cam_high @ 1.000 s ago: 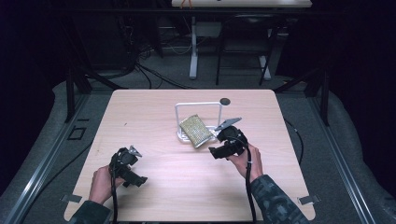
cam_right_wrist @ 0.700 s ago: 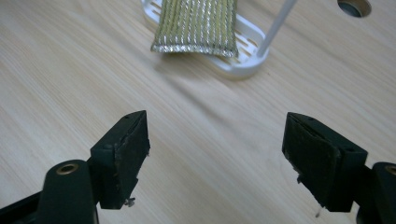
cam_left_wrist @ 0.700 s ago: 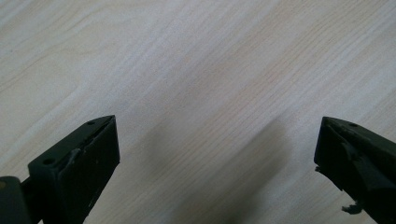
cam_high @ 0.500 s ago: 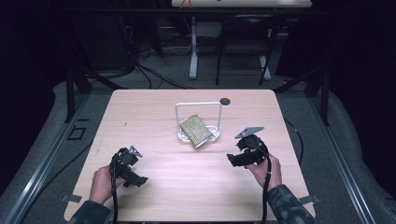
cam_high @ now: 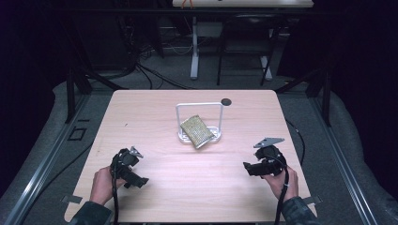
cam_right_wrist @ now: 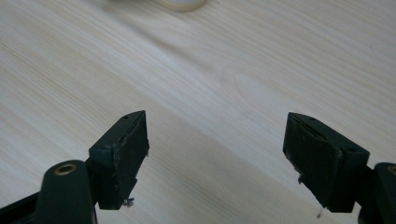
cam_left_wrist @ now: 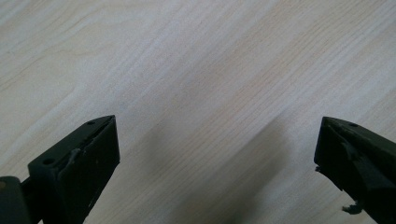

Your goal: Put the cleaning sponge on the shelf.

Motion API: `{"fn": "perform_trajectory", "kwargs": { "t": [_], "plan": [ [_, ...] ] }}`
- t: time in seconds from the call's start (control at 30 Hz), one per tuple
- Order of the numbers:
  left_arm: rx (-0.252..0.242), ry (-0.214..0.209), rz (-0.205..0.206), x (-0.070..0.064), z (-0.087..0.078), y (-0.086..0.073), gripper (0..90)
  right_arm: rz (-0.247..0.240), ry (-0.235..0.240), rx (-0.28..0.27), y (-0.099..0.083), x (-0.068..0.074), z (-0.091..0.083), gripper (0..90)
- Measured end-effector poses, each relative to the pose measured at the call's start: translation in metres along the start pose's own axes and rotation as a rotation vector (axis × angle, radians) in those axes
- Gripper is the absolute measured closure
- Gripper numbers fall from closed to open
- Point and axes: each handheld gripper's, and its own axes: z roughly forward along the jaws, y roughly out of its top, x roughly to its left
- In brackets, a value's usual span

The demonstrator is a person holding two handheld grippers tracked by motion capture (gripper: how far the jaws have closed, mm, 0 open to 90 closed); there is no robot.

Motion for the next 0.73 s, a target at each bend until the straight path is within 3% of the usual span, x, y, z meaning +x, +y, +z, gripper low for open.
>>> {"fn": "perform_trajectory", "kwargs": {
  "t": [0.4, 0.73],
  "plan": [
    [0.004, -0.002, 0.008, -0.001, 0.0, 0.001, 0.2, 0.095, -0.055, 0.056, -0.04, -0.025, 0.003, 16.1],
    [0.006, -0.005, 0.009, 0.0, 0.001, 0.001, 0.2, 0.094, -0.073, 0.099, -0.046, -0.029, 0.01, 15.6]
  ]
}}
